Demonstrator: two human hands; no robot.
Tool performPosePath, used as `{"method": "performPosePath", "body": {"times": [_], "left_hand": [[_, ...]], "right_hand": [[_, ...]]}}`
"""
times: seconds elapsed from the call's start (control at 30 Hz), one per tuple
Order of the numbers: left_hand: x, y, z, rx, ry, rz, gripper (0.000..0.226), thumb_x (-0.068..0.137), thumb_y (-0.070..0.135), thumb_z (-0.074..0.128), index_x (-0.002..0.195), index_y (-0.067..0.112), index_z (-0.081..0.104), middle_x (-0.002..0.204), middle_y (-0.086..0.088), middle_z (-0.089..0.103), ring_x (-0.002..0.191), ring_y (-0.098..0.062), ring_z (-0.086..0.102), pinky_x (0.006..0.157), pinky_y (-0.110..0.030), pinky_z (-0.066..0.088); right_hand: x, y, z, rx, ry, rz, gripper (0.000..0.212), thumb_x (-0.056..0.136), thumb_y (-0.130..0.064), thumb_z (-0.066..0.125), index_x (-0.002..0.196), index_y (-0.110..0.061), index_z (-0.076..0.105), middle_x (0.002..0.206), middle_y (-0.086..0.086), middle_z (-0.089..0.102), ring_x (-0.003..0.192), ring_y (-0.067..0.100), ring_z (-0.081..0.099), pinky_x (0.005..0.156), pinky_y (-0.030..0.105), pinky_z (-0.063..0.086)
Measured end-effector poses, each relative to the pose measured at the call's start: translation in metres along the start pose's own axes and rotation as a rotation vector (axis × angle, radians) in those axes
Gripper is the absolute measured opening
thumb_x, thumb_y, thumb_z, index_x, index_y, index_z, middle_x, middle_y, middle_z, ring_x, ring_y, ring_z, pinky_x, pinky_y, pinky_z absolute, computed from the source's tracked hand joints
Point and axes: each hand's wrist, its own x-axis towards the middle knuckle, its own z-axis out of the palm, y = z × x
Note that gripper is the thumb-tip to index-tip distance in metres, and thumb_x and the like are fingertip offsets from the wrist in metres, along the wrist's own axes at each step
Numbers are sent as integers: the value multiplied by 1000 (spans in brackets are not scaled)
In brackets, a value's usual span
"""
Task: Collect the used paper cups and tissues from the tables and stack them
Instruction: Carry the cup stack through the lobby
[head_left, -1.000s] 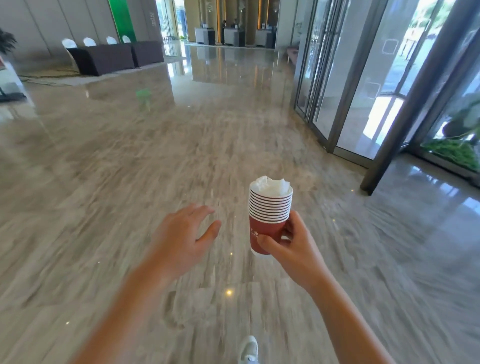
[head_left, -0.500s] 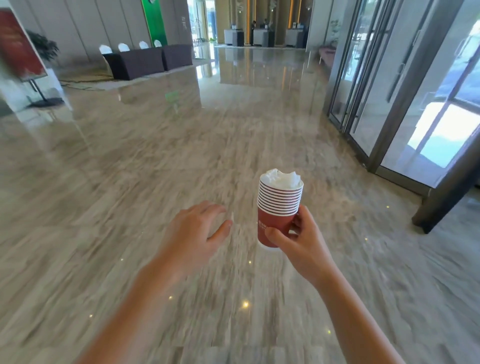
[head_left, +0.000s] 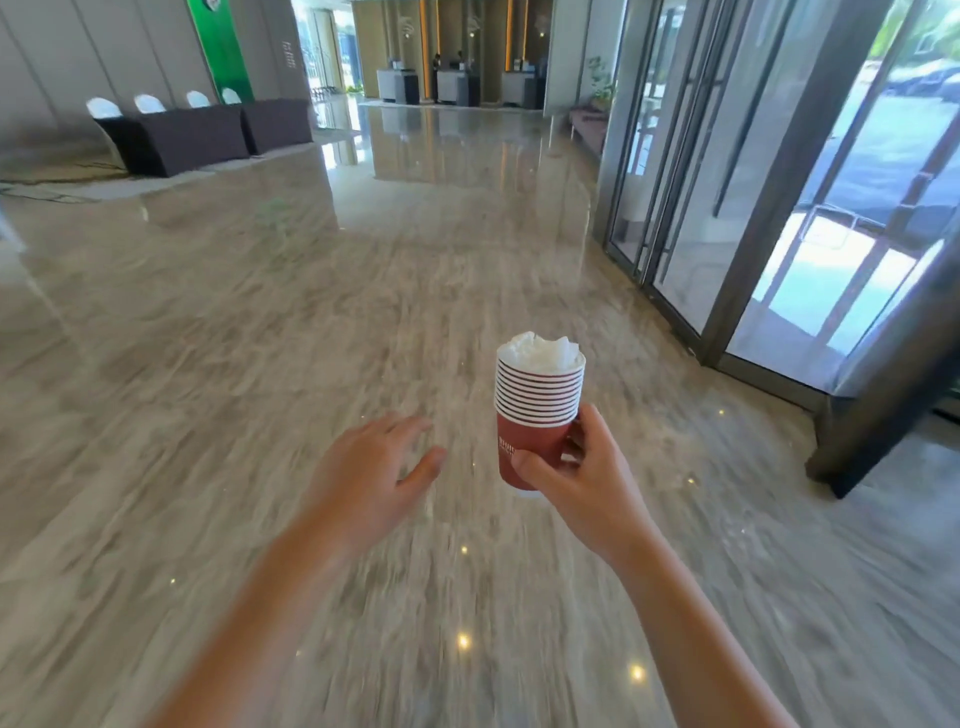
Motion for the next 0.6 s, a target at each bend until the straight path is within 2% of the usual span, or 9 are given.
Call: {"method": "performPosePath", "body": {"times": [0.07,0.23,0.33,0.4,0.6], "left_hand": [[48,-3,8,-11,-20,38,57,92,67,29,121,29,60,112,11,65,103,-14,63,87,-37,49],[163,-7,46,-4,-53,109,57,91,68,28,122,33,59,118,13,65,107,-13,63,89,-39,50],[234,-10,82,23,-72,130,56,92,67,28,121,31,60,115,13,64,105,-14,63,89,-38,50],[280,-10,105,45,-91,144,56,93,66,29,121,30,61,116,13,64,105,-15,63,89,-39,50],[422,-10,136,24,-71,121,54,95,63,33,124,28,61,115,12,65,104,-12,62,84,-29,45]], "right_hand": [[33,4,-4,-3,45,12,51,66,-35,82,112,-30,60,106,-10,74,100,9,72,91,38,61],[128,38,-25,17,122,50,51,65,-37,81,112,-30,60,106,-12,75,99,6,72,88,32,60],[198,66,-42,14,130,77,47,70,-29,83,112,-27,61,106,-9,75,97,6,72,85,28,59],[248,81,-53,30,137,76,50,67,-33,81,112,-28,61,106,-9,75,99,7,72,85,28,58],[392,100,-89,36,119,77,50,69,-31,81,114,-34,59,110,-10,74,101,5,72,87,27,58]]}}
